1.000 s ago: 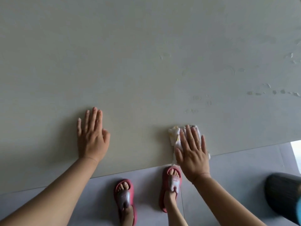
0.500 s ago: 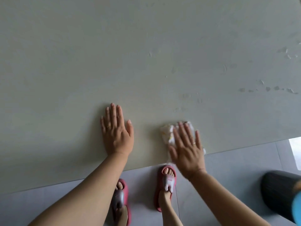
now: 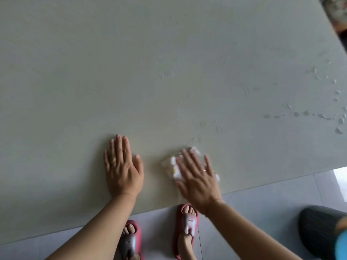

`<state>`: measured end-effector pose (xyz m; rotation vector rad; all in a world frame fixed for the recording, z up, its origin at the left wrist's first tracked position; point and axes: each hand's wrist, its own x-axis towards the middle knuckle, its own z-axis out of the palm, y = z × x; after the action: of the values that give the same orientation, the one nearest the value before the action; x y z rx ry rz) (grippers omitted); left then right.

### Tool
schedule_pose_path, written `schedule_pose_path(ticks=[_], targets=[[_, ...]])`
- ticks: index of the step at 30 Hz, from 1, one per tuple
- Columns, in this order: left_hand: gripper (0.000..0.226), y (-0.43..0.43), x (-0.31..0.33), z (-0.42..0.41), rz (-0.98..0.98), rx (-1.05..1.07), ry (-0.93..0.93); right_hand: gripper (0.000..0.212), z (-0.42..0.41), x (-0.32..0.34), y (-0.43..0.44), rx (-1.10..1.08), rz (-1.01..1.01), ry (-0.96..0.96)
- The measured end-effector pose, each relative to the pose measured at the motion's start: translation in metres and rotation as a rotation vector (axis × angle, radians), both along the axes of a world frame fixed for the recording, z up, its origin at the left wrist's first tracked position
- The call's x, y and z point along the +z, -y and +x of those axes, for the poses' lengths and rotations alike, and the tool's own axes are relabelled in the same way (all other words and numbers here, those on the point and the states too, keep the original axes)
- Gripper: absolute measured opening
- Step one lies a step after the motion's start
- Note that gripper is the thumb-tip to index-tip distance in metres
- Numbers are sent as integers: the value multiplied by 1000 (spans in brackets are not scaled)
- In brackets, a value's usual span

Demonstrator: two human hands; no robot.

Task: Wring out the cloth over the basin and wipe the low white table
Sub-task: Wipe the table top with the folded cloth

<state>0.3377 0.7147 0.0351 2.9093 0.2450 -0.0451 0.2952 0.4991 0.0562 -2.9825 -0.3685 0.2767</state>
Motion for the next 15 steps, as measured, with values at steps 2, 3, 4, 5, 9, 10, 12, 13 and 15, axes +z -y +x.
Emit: schedule_pose_path(ticks=[2,3,4,5,9,10,12,13,15], targets=[[62,1,-2,0,6,5,10,65,19,1,38,-224,-65,-19],[62,1,-3,0,10,7,14,68,26,0,50,-353,-96,-49],[62,1,-3,0,13,11,17,68,31,-2,54,-473,-112,-82],[62,1,-4,0,18,13,22,68,33,-3,50,-578,-103,-99],[62,1,-6,0,22,15,27,68,35,-3,-27,-616,30,-45],[62,1,-6,0,19,15,27,66,31,-2,-50,-480,54,-37],[62,1,-7,1,13,12,31,63,24,1,-71,-192,86,-26],[62,1,-7,1,11,11,30,62,25,0,-66,-78,91,-26],[61,0,-6,1,12,9,29,60,33,-3,-39,61,45,-7]])
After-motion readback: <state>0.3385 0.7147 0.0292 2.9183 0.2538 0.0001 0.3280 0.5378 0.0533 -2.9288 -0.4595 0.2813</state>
